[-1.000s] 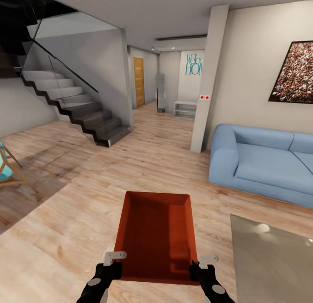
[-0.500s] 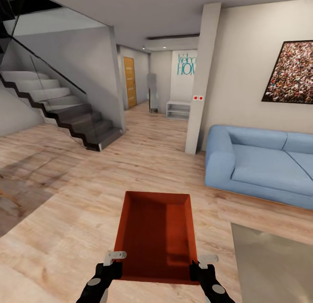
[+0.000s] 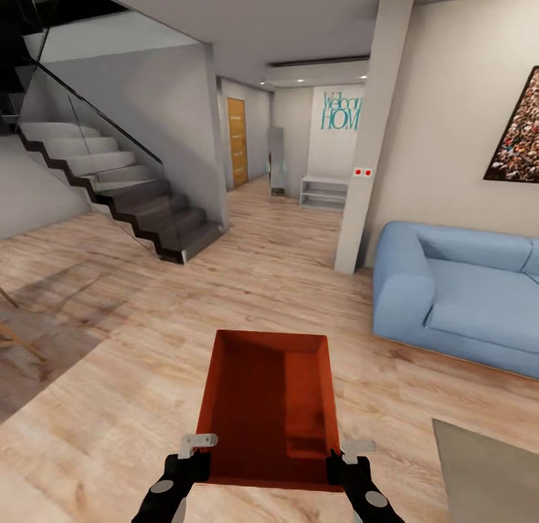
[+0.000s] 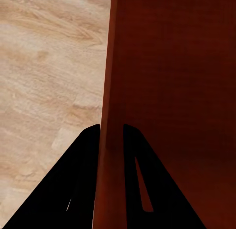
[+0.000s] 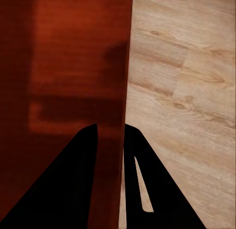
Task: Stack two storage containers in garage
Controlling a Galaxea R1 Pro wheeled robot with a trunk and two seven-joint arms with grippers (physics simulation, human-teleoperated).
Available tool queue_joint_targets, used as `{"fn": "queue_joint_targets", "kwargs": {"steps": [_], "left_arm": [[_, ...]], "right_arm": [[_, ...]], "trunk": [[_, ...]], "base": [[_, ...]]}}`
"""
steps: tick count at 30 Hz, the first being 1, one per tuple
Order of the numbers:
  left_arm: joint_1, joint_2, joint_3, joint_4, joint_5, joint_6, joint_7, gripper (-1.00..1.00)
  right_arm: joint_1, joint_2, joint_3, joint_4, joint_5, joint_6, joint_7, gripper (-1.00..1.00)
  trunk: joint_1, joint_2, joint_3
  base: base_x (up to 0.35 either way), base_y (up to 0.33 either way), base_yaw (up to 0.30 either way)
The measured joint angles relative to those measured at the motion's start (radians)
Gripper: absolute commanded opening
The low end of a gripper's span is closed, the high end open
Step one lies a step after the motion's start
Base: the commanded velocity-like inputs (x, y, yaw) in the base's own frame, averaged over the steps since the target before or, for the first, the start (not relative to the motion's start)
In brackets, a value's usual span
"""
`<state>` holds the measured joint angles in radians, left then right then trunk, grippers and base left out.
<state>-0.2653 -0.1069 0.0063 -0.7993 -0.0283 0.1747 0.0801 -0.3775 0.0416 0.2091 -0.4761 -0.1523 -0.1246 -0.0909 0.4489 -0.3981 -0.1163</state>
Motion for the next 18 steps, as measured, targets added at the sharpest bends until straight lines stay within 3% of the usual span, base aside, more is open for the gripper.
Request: {"fn": "queue_joint_targets", "kwargs": {"steps": [18], "left_arm": [[0.000,0.000,0.001,0.001,-0.001,-0.003,-0.001,-1.00]], "right_arm": [[0.000,0.000,0.000,0.001,0.000,-0.003,0.000,-1.00]], "trunk": [[0.000,0.000,0.000]], "base": [[0.328,0.092,0.000]]}}
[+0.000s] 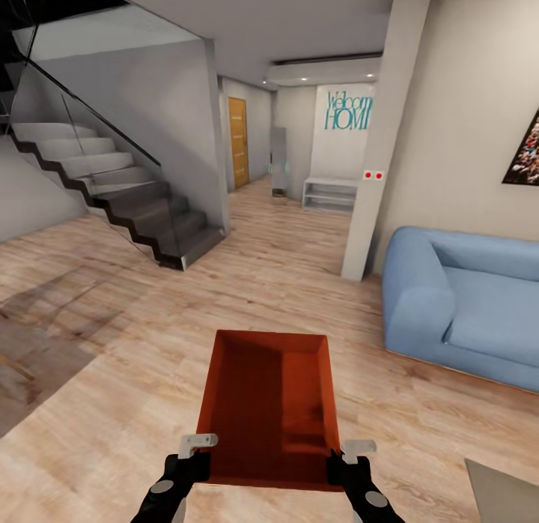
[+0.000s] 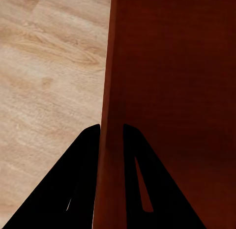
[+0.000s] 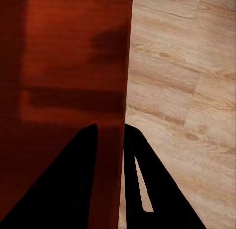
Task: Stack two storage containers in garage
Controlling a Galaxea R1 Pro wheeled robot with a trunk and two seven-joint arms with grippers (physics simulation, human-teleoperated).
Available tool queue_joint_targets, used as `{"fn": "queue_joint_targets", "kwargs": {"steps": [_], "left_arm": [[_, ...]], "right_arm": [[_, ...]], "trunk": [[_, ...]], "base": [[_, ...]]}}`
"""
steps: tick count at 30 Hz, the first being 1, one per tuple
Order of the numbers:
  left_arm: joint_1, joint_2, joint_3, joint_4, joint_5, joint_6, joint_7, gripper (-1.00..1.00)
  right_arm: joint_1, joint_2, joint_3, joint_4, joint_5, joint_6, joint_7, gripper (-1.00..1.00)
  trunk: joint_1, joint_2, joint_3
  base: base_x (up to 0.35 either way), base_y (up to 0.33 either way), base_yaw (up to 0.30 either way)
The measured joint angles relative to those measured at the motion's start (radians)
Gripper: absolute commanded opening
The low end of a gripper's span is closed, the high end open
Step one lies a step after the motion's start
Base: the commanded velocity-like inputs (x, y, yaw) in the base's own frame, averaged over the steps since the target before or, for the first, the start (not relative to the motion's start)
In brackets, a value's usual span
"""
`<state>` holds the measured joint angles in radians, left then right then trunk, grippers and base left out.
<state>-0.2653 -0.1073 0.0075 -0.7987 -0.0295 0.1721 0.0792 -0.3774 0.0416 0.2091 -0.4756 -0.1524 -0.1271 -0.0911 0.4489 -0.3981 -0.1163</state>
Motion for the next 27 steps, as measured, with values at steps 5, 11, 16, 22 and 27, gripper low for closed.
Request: {"fn": "queue_joint_targets", "kwargs": {"steps": [5,11,16,22,27], "left_arm": [[0.000,0.000,0.000,0.000,0.000,0.000,0.000,-1.00],[0.000,0.000,0.000,0.000,0.000,0.000,0.000,-1.00],[0.000,0.000,0.002,0.000,-0.001,-0.001,-0.001,-1.00],[0.000,-0.001,0.002,0.000,-0.002,0.000,-0.001,-1.00],[0.000,-0.001,0.002,0.000,-0.002,0.000,-0.001,-1.00]], "right_arm": [[0.000,0.000,0.000,0.000,0.000,0.000,0.000,-1.00],[0.000,0.000,0.000,0.000,0.000,0.000,0.000,-1.00],[0.000,0.000,0.000,0.000,0.000,-0.001,0.000,-1.00],[0.000,0.000,0.000,0.001,0.000,0.000,0.000,-1.00],[0.000,0.000,0.000,0.000,0.000,0.000,0.000,-1.00]], "trunk": [[0.000,0.000,0.000],[0.000,0.000,0.000],[0.000,0.000,0.000],[0.000,0.000,0.000],[0.000,0.000,0.000]], "base": [[0.328,0.076,0.000],[0.328,0.066,0.000],[0.328,0.009,0.000],[0.328,0.000,0.000],[0.328,-0.055,0.000]]}}
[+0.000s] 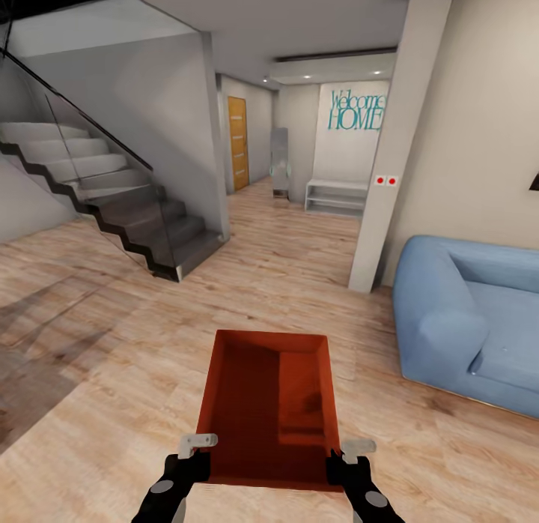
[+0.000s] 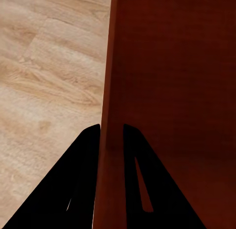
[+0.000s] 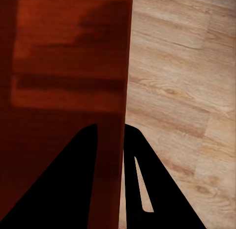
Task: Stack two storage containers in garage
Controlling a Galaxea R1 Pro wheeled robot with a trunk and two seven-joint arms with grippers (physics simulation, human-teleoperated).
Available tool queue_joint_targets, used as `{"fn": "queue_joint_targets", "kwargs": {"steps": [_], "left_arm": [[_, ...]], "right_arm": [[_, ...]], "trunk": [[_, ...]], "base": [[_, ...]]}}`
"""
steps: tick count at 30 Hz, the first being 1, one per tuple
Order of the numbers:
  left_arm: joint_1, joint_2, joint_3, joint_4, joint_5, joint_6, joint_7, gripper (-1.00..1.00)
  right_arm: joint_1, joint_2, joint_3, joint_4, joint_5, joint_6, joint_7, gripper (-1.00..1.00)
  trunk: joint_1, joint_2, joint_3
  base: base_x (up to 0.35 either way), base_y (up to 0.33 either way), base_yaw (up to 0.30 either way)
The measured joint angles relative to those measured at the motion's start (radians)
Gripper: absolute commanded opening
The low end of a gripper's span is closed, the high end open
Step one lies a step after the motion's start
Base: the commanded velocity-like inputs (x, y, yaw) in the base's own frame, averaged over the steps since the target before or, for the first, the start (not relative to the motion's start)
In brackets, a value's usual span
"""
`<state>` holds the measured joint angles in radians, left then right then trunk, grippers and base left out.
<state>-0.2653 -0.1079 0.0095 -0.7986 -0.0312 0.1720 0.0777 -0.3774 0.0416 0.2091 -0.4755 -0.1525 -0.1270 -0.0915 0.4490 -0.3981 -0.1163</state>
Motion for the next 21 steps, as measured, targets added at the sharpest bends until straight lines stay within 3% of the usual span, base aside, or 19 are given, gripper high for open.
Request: {"fn": "queue_joint_targets", "kwargs": {"steps": [21], "left_arm": [[0.000,0.000,-0.003,0.000,0.000,0.002,0.002,-1.00]], "right_arm": [[0.000,0.000,-0.002,0.004,-0.001,-0.002,0.002,-1.00]], "trunk": [[0.000,0.000,0.000]], "base": [[0.328,-0.077,0.000]]}}
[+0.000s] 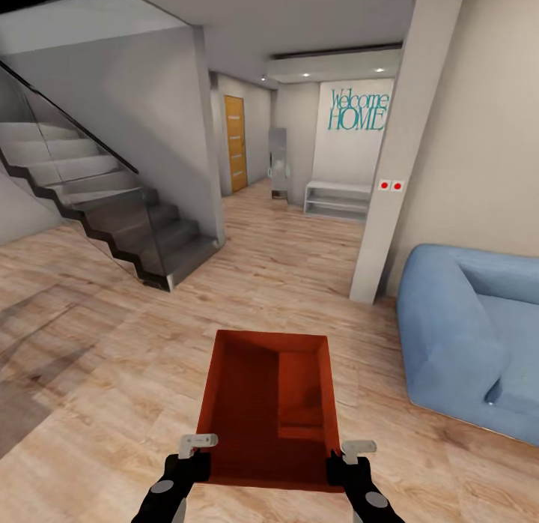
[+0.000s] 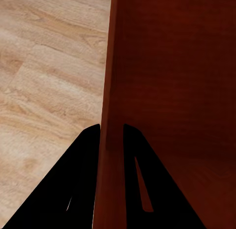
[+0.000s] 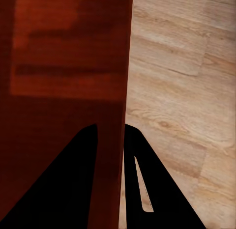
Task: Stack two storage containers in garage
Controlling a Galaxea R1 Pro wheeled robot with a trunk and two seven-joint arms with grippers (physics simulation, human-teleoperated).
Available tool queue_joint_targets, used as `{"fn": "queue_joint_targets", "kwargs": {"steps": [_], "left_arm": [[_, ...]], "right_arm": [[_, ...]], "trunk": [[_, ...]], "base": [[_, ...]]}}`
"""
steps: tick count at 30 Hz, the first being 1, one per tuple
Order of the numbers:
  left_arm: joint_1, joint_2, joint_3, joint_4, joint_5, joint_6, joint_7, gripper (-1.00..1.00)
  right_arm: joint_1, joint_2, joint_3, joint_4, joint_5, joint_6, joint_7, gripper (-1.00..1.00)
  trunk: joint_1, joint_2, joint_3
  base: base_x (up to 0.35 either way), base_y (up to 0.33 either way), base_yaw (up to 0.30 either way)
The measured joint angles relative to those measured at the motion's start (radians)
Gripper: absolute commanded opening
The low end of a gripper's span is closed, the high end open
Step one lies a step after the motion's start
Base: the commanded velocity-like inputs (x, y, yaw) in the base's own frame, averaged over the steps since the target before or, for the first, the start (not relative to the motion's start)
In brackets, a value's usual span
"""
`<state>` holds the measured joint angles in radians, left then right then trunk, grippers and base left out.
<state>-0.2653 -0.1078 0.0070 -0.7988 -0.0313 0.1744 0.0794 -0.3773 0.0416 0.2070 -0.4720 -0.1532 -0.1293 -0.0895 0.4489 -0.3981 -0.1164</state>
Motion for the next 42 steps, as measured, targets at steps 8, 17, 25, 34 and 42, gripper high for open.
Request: {"fn": "queue_joint_targets", "kwargs": {"steps": [8,17,25,34,42], "left_arm": [[0.000,0.001,-0.002,0.000,0.001,-0.001,0.000,-1.00],[0.000,0.001,-0.004,-0.001,0.003,0.001,0.002,-1.00],[0.000,0.001,-0.005,-0.001,0.003,0.003,0.002,-1.00],[0.000,0.001,-0.004,-0.001,0.003,0.003,0.002,-1.00],[0.000,0.001,-0.005,-0.001,0.003,0.003,0.002,-1.00]], "right_arm": [[0.000,0.000,0.000,0.000,0.001,-0.002,-0.001,-1.00],[0.000,0.000,0.000,0.001,0.000,-0.001,-0.001,-1.00],[0.000,0.000,0.000,0.001,0.000,0.000,0.000,-1.00],[0.000,0.000,-0.001,0.002,0.000,0.000,0.000,-1.00],[0.000,0.000,-0.001,0.002,0.000,-0.001,0.000,-1.00]], "trunk": [[0.000,0.000,0.000],[0.000,0.000,0.000],[0.000,0.000,0.000],[0.000,0.000,0.000],[0.000,0.000,0.000]], "base": [[0.328,-0.069,0.000],[0.330,-0.004,0.000],[0.331,0.000,0.000],[0.326,0.000,0.000],[0.290,0.000,0.000]]}}
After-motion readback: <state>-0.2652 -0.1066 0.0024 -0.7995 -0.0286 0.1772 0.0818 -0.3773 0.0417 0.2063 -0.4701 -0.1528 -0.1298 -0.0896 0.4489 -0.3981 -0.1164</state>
